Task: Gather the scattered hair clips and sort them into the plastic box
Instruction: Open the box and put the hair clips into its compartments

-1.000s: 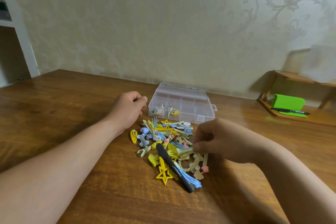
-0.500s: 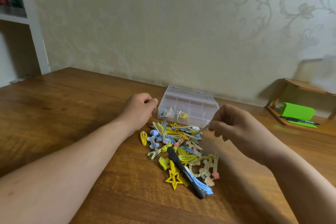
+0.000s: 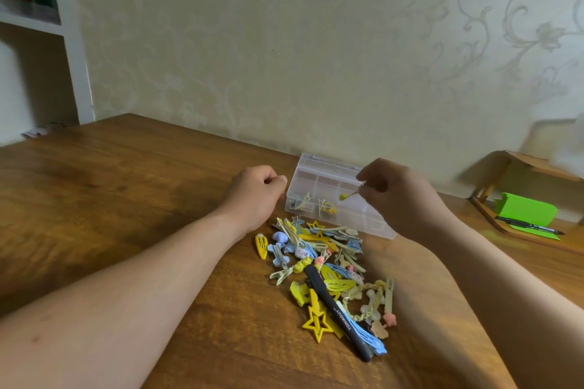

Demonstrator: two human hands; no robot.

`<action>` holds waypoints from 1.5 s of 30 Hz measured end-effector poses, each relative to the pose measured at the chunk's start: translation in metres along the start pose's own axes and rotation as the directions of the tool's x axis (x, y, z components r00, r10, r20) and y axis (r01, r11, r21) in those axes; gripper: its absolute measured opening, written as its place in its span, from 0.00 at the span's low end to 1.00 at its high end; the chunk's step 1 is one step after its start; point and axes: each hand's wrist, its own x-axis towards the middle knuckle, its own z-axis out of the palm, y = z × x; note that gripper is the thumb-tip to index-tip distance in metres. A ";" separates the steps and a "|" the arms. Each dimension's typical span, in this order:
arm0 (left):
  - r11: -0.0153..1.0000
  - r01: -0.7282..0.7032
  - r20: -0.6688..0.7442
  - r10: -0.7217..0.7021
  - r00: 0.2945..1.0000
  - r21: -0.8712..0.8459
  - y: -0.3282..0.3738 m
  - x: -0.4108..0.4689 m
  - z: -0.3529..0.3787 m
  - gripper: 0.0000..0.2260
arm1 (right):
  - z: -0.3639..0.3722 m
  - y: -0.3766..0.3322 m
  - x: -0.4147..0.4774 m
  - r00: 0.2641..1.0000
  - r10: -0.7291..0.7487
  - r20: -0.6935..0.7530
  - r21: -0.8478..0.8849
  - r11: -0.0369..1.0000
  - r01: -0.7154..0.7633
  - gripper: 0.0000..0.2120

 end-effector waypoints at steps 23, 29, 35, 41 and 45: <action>1.000 -0.010 0.011 0.010 1.000 -0.003 -0.001 0.001 -0.001 0.15 | -0.011 -0.003 0.036 0.875 0.030 0.483 -0.312 0.940 0.140 0.04; 1.000 -0.008 0.018 0.008 1.000 0.003 0.001 0.000 -0.001 0.15 | -0.008 0.003 0.033 0.878 0.012 0.479 -0.227 0.968 0.110 0.07; 1.000 -0.001 0.017 0.001 1.000 0.000 0.001 -0.001 -0.001 0.15 | -0.004 0.004 0.024 0.893 0.012 0.450 -0.030 1.000 0.002 0.07; 0.999 -0.025 0.047 0.024 0.999 0.025 0.001 -0.001 -0.001 0.12 | -0.006 0.008 0.006 0.954 0.054 0.295 0.110 0.990 -0.090 0.08; 0.998 -0.044 0.072 0.040 0.997 0.053 0.002 -0.003 0.000 0.12 | -0.012 0.015 -0.027 0.994 0.095 -0.050 0.160 0.983 -0.086 0.08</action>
